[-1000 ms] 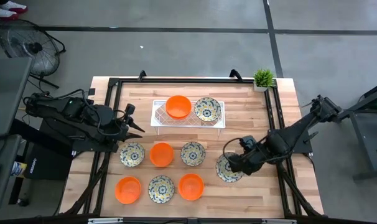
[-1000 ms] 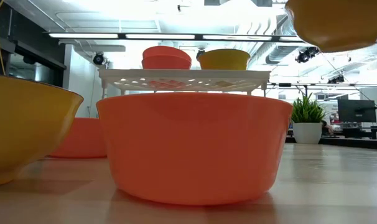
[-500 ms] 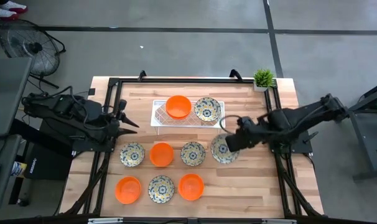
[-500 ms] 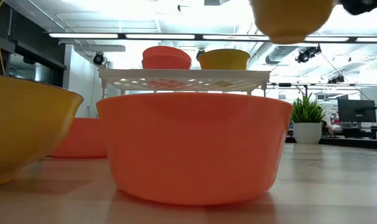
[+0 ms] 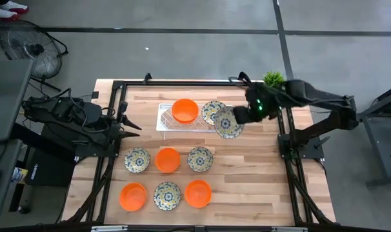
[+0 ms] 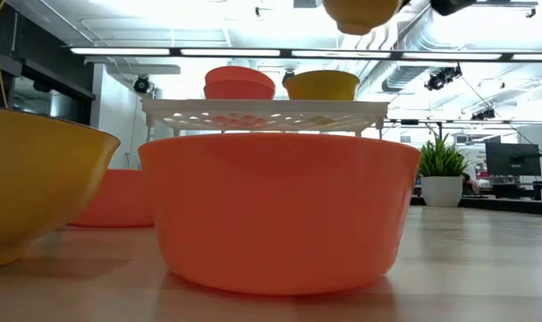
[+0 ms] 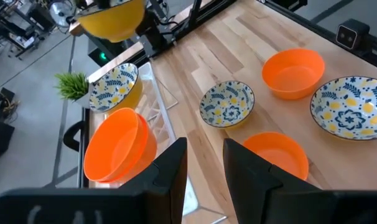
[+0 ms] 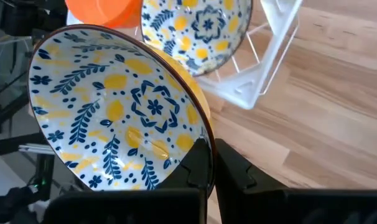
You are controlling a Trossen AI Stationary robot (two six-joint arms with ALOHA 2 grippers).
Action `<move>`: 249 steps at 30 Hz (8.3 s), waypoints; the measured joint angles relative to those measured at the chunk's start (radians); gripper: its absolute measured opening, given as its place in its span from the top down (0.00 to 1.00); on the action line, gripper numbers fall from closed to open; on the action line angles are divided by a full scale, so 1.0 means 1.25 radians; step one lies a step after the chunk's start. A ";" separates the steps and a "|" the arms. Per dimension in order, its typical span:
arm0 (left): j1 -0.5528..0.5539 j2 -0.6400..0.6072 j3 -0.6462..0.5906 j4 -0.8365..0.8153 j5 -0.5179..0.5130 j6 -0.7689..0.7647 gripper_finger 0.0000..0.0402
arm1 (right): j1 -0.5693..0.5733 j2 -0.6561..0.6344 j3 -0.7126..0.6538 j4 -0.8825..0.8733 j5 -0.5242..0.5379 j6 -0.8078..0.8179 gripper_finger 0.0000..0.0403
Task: Pick & Place Mini bowls
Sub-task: Stack the yellow patterned bowl on top of the other yellow patterned bowl on the shelf, then stack the yellow patterned bowl on top of the other yellow patterned bowls on the shelf
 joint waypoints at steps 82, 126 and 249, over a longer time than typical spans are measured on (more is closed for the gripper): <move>0.000 0.000 0.001 -0.009 0.003 -0.010 0.75 | -0.253 0.245 0.200 -0.114 -0.171 -0.289 0.71; 0.000 -0.008 0.001 0.013 0.006 -0.073 0.75 | 0.428 0.279 0.200 -0.105 0.288 0.216 0.71; 0.000 -0.272 0.001 -0.159 0.188 -0.028 0.75 | -0.025 0.082 -0.033 0.198 0.080 0.261 1.00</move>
